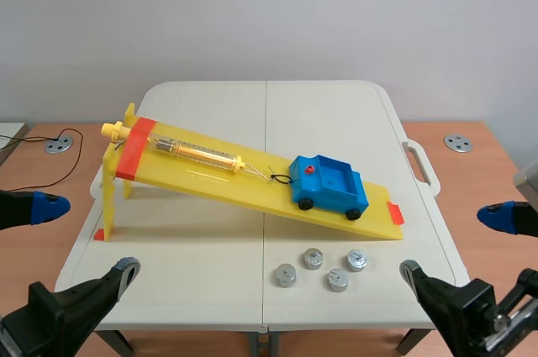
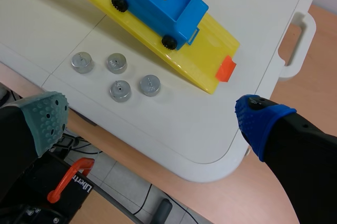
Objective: Place the four metal weights on the blue cart on the ramp.
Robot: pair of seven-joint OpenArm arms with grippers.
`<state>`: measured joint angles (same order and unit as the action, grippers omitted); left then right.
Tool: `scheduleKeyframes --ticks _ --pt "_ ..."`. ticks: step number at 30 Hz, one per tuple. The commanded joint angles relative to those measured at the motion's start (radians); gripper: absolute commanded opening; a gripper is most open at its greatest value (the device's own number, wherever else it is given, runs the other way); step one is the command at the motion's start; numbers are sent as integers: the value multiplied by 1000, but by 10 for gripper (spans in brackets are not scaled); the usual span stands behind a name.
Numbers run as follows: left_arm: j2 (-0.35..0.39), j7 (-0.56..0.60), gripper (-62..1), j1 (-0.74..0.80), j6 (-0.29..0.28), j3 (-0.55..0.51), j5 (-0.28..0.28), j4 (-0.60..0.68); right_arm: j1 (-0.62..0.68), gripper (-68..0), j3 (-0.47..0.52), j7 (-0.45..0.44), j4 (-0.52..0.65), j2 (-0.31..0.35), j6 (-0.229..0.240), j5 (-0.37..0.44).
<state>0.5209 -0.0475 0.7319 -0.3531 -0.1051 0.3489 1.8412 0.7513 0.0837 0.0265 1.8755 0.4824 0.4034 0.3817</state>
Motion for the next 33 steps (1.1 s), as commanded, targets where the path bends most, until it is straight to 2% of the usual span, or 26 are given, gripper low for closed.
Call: scheduleKeyframes --ticks 1,19,26,33 --pt "11 155 14 18 -17 -17 81 76 0 -14 35 -137 51 40 -14 48" --pt "11 150 14 18 -17 -17 77 74 0 -14 35 -137 51 40 -14 48" --pt "11 100 14 18 -17 -17 77 74 0 -14 35 -137 51 40 -14 48" --pt "11 99 14 13 -17 -17 77 74 0 -14 35 -137 51 40 -14 48"
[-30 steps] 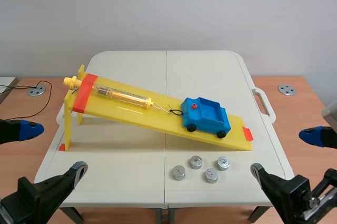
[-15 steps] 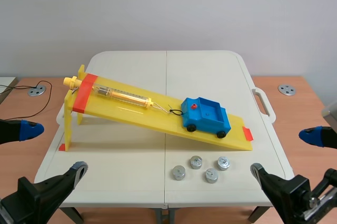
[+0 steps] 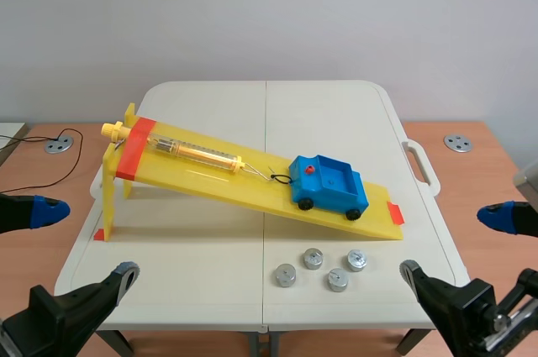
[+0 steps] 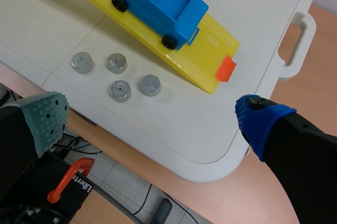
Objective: Place the four metal weights on the blue cart on the ramp.
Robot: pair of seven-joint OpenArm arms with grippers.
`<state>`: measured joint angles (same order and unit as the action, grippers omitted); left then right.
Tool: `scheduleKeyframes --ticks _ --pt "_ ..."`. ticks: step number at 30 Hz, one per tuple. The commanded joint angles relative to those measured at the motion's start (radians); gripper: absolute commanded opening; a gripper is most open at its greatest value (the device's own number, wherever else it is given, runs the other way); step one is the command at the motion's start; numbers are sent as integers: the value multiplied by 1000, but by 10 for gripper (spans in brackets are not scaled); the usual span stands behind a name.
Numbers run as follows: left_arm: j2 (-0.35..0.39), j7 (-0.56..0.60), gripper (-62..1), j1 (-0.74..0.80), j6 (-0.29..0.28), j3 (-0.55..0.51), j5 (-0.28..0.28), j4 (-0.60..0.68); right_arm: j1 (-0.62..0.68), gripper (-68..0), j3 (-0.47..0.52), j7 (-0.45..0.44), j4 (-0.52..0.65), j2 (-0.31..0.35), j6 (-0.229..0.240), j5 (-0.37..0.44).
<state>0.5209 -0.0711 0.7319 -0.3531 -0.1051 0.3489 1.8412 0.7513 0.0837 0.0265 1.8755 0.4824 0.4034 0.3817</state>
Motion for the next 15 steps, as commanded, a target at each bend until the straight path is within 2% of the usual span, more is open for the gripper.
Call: scheduleKeyframes --ticks 1,7,15 --pt "11 123 14 13 -17 -17 77 74 0 -14 35 -137 51 40 -14 48" --pt "11 118 14 13 -17 -17 77 74 0 -14 35 -137 51 40 -14 48" --pt "11 35 14 13 -40 -17 78 74 -1 -14 35 -129 51 40 -14 48"
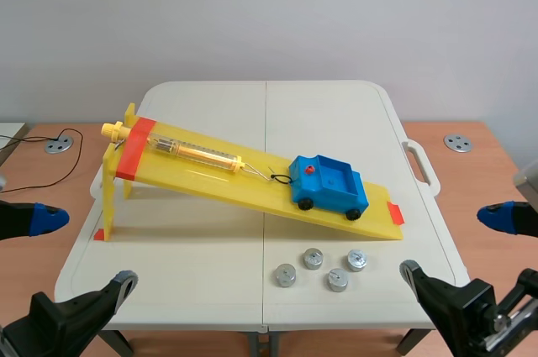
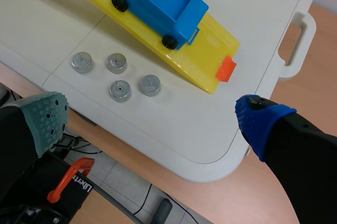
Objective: Place the four metal weights on the blue cart on the ramp.
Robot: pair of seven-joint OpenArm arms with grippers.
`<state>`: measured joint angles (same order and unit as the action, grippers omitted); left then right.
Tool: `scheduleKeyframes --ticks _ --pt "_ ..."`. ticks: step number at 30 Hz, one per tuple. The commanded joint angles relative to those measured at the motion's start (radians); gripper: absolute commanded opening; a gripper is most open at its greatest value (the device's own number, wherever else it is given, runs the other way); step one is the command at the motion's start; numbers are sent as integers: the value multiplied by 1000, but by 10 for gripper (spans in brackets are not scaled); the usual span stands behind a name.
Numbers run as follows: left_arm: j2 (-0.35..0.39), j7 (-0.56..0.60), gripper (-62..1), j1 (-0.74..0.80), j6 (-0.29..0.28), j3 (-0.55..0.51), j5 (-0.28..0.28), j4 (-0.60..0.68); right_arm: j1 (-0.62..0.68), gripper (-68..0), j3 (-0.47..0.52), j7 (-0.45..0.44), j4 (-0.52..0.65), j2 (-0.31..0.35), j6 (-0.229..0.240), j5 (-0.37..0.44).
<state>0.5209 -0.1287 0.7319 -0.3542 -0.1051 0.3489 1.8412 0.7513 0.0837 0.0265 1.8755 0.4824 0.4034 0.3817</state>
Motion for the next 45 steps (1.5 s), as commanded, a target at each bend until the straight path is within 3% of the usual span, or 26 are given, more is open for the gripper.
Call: scheduleKeyframes --ticks 1,12,18,23,27,31,39,45 --pt "11 85 14 13 -39 -17 78 75 -1 -14 35 -127 51 40 -14 48" --pt "11 42 1 -21 -38 -17 77 75 -18 -15 34 -61 51 38 -11 39" --pt "4 40 -296 -21 -38 -17 77 75 -69 -16 33 22 51 26 14 36" --pt "-20 27 -441 -21 -39 -17 77 75 -122 -17 21 77 51 -24 69 37" --pt "-32 16 -554 -20 -38 -17 77 74 -165 -17 -25 142 51 -56 72 36" --pt "-41 -4 -569 -20 -39 -17 74 74 -204 -53 -83 178 51 -86 72 16" --pt "-44 -22 -569 -20 -38 -17 74 74 -258 -253 -175 222 46 -145 76 -27" --pt "-44 -26 -569 -20 -38 -17 74 74 -329 -271 -237 264 -11 -212 57 -68"
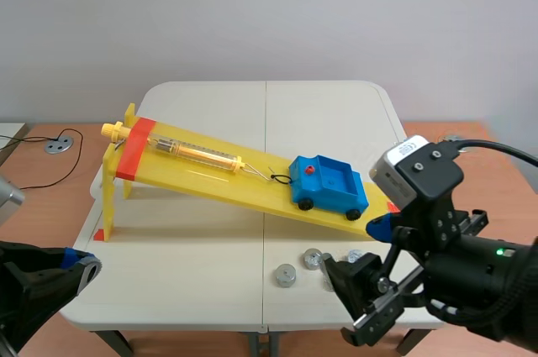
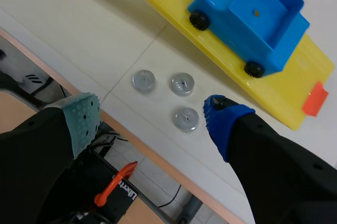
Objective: Place the four metal weights on the blue cart on the ramp.
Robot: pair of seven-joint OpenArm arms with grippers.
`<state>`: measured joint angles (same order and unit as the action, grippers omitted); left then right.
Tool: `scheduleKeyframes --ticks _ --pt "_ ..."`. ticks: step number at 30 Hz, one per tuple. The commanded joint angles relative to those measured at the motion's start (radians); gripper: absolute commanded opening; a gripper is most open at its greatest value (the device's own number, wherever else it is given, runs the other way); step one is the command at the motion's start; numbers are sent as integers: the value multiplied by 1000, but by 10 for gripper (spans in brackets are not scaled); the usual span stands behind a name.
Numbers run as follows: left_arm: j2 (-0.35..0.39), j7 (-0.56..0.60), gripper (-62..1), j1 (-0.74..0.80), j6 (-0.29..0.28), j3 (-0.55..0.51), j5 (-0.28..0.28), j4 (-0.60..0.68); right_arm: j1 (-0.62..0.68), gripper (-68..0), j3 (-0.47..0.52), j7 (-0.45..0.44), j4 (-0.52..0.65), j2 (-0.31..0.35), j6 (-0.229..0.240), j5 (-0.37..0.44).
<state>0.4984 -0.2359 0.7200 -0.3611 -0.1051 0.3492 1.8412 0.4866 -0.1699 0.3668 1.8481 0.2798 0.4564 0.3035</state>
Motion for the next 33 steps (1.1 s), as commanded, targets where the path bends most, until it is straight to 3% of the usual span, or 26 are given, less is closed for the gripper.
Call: scheduleKeyframes --ticks 1,8,13,15,21,33 --pt "-21 80 -569 -8 -31 -17 74 74 -75 -283 8 -76 1 -21 -5 4" --pt "-21 80 -569 -8 -31 -17 74 74 -155 -294 -64 -82 -90 -92 -56 -67" --pt "-21 80 -569 -8 -31 -17 74 74 -200 -296 -125 -105 -156 -124 -129 -138" --pt "-21 80 -569 -8 -31 -17 74 74 -219 -296 -147 -117 -185 -132 -132 -154" --pt "-21 78 -569 -8 -31 -17 74 74 -268 -296 -212 -146 -267 -165 -199 -215" --pt "-21 78 -569 -8 -31 -17 74 74 -356 -310 -283 -187 -416 -219 -237 -274"
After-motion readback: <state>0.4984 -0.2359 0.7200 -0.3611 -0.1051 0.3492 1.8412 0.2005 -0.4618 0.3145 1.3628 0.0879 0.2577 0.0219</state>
